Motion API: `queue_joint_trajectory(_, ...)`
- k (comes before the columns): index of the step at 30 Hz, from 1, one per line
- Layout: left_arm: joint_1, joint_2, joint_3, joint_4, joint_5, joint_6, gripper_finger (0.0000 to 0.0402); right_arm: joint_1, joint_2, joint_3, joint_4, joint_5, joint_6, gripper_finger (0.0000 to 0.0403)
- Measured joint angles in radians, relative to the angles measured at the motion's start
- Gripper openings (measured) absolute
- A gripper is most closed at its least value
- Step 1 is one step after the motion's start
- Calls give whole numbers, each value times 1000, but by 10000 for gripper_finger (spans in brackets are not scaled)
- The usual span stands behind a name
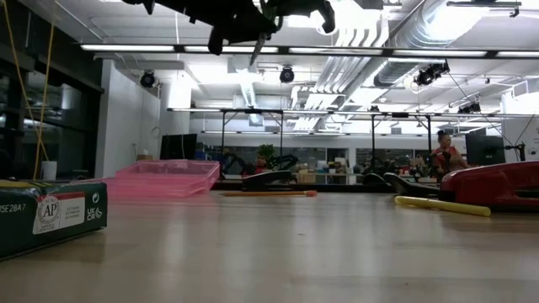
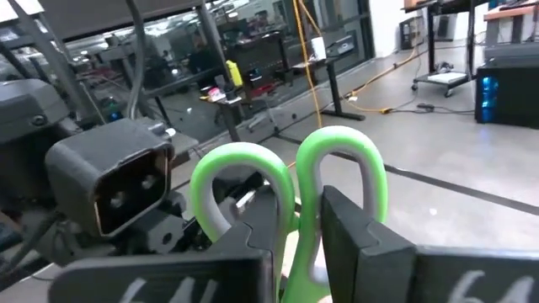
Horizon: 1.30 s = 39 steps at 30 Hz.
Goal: Pack school essentials
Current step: Put the green scissor into the pink supply box
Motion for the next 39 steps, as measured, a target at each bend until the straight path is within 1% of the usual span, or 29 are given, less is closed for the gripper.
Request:
queue_joint_trajectory(2,3,0,0,-4,-2,5,31,-1,0,0,0,11,-2,25)
queue_joint_trajectory(3,4,0,0,-4,3,9,18,-2,0,1,1,4,-4,16)
queue_joint_trajectory(5,3,-2,0,-7,1,8,13,-1,-1,1,1,2,-1,18)
queue_joint_trajectory(8,8,-5,0,-31,5,9,15,0,-5,1,-8,-9,-2,41)
queue_joint_trajectory(11,26,-22,0,-92,16,26,11,-8,-35,1,-48,-36,-23,86)
queue_joint_trajectory(13,42,-49,0,-133,17,46,11,-13,-71,3,-98,-34,-25,124)
queue_joint_trajectory(18,106,-185,0,-285,22,110,11,-35,-178,3,-310,-4,-87,219)
queue_joint_trajectory(20,136,-254,-1,-330,60,130,11,-41,-212,4,-377,-16,-92,246)
queue_joint_trajectory(22,166,-332,-29,-323,138,142,11,-41,-238,3,-442,-46,-95,263)
queue_joint_trajectory(24,190,-412,-92,-264,227,131,11,-42,-250,3,-463,-84,-119,271)
queue_joint_trajectory(27,214,-534,-240,-115,360,90,11,-42,-256,3,-451,-176,-162,274)
queue_joint_trajectory(30,219,-624,-373,40,447,38,11,-42,-252,2,-422,-281,-197,274)
queue_joint_trajectory(33,219,-668,-434,82,452,2,11,-41,-245,2,-392,-328,-211,275)
queue_joint_trajectory(37,222,-671,-429,78,433,0,11,-42,-250,1,-362,-334,-215,275)
queue_joint_trajectory(39,222,-655,-400,31,384,11,11,-42,-254,1,-360,-331,-215,275)
